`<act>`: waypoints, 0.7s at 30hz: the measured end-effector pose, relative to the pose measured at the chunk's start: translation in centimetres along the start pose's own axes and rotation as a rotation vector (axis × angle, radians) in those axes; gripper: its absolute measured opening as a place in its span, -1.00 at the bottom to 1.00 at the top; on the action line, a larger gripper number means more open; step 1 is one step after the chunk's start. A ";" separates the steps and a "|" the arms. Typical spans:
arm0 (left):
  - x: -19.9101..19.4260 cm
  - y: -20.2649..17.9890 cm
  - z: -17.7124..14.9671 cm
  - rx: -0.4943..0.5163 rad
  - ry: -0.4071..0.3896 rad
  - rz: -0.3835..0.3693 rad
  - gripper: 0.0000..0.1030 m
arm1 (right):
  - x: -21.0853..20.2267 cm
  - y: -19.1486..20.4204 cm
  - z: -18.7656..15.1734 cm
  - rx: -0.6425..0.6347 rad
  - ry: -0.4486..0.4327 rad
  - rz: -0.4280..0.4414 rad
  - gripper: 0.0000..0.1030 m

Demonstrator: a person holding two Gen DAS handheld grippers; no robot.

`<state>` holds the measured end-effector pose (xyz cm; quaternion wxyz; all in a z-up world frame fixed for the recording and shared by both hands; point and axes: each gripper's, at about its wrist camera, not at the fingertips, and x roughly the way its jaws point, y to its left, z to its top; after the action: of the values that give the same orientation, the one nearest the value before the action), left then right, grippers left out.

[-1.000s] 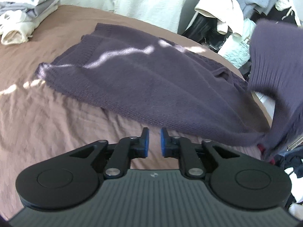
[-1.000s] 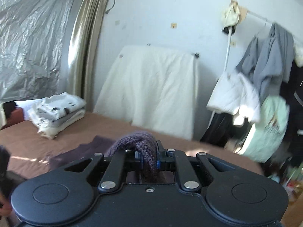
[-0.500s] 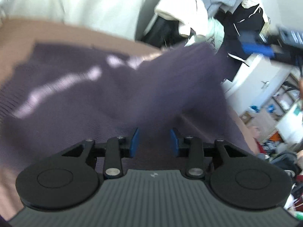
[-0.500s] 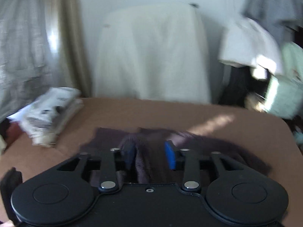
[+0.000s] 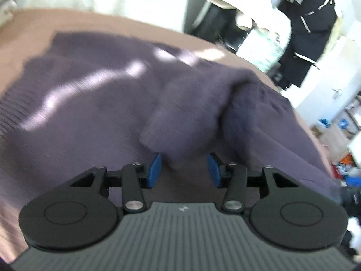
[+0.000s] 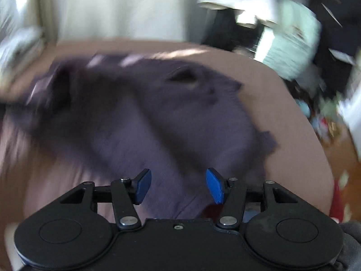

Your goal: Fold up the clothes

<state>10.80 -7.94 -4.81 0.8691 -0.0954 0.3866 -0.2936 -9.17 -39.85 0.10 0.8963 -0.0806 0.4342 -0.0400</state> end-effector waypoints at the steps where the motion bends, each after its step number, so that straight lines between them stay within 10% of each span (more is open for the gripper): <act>1: -0.1 0.2 -0.1 0.015 -0.005 0.024 -0.13 | 0.6 1.7 -0.5 -0.093 0.020 0.010 0.21; 5: 0.1 0.3 -0.4 0.074 -0.008 0.089 -0.13 | 4.2 7.5 -2.5 -0.473 0.040 -0.104 0.30; 8: -0.1 0.4 -0.6 0.082 -0.022 0.078 -0.13 | 7.4 8.0 -2.3 -0.520 0.067 -0.310 0.21; 9: -0.2 0.4 -0.6 0.082 -0.028 0.069 -0.13 | 7.9 7.8 -2.1 -0.519 0.071 -0.367 0.11; 11: -0.2 0.3 -0.6 0.086 -0.042 0.053 -0.13 | 8.2 6.9 -1.7 -0.501 0.072 -0.462 -0.73; 21: -0.9 -3.8 -1.2 0.218 -0.138 0.074 0.14 | 2.9 -7.2 1.7 0.277 -0.224 -0.155 -0.77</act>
<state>7.77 -10.40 -3.56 0.9090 -0.0058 0.2951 -0.2942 -6.04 -47.14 0.16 0.9358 0.0065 0.3145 -0.1593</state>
